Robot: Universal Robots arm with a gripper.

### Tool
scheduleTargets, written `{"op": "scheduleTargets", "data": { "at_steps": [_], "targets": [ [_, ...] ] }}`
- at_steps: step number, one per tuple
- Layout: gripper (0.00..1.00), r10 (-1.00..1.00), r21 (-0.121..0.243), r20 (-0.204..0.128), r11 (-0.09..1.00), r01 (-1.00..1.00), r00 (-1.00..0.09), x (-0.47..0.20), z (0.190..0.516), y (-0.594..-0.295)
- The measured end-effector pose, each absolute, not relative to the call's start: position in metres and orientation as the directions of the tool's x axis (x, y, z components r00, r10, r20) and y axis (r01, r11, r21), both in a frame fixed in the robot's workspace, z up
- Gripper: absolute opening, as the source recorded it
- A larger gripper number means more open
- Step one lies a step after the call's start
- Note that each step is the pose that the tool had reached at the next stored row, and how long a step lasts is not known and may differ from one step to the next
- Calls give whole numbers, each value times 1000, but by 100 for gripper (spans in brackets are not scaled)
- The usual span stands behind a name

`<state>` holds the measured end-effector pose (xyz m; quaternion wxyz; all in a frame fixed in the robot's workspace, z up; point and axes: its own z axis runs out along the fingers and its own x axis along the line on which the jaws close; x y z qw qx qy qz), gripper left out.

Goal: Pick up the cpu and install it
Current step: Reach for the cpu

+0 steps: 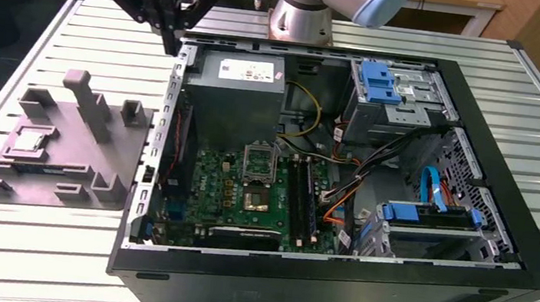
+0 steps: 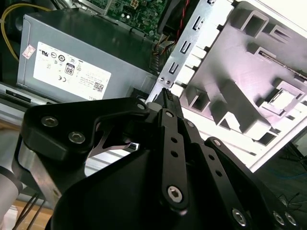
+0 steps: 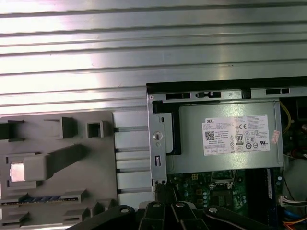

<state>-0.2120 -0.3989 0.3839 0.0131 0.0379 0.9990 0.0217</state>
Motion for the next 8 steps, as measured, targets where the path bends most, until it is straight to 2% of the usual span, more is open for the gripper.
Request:
{"op": "scheduleTargets", "data": {
  "at_steps": [8],
  "targets": [
    [11, 76, 44, -24, 996, 75, -997, -214, 384, -399]
  ]
}}
